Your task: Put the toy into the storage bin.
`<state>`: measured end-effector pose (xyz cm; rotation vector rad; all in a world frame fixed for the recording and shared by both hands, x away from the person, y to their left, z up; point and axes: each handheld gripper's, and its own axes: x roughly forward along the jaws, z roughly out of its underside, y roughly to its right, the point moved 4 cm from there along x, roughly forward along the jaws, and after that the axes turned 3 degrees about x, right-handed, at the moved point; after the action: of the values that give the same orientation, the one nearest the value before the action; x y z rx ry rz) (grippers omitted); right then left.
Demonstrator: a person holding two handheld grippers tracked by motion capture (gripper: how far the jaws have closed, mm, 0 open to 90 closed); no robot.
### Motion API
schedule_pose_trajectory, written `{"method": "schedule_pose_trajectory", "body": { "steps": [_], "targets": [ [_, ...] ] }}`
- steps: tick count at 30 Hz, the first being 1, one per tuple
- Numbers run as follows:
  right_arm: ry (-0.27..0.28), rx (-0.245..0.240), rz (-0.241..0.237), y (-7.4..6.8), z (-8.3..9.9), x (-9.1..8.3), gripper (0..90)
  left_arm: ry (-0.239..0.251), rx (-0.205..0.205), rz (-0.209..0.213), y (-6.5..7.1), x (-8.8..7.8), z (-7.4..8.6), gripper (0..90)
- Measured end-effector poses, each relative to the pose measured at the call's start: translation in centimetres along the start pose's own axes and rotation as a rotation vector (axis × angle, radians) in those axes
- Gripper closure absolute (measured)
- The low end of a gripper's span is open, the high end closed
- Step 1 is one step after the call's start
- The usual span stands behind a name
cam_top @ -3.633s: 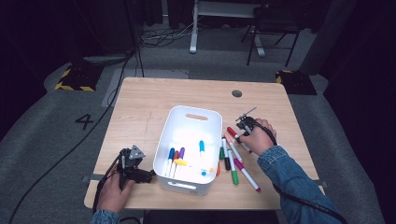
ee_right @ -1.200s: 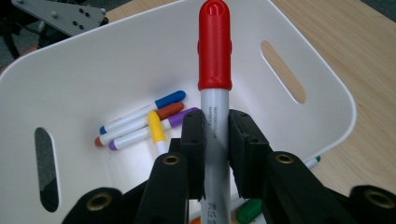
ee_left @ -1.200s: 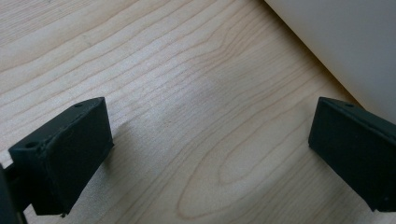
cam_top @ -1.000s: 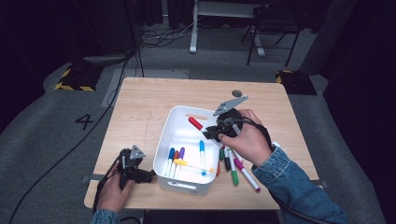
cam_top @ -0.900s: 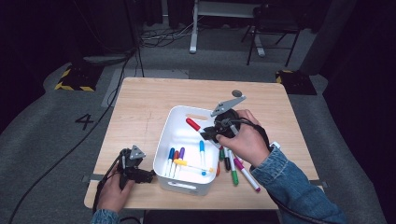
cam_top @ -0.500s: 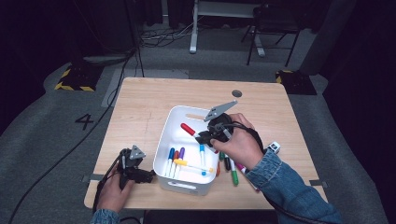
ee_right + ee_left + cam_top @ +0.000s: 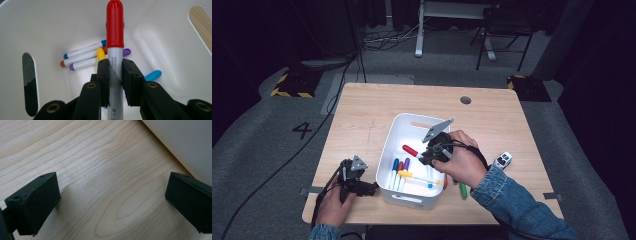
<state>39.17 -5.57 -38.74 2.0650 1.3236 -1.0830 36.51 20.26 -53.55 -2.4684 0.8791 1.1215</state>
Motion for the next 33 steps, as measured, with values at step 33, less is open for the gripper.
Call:
{"method": "schedule_pose_trajectory", "body": {
  "steps": [33],
  "targets": [
    [0.034, 0.014, 0.019, -0.2, 0.5, -0.6, 57.6, 0.000, 0.000, 0.000, 0.0, 0.0, 0.0, 0.0]
  ]
}}
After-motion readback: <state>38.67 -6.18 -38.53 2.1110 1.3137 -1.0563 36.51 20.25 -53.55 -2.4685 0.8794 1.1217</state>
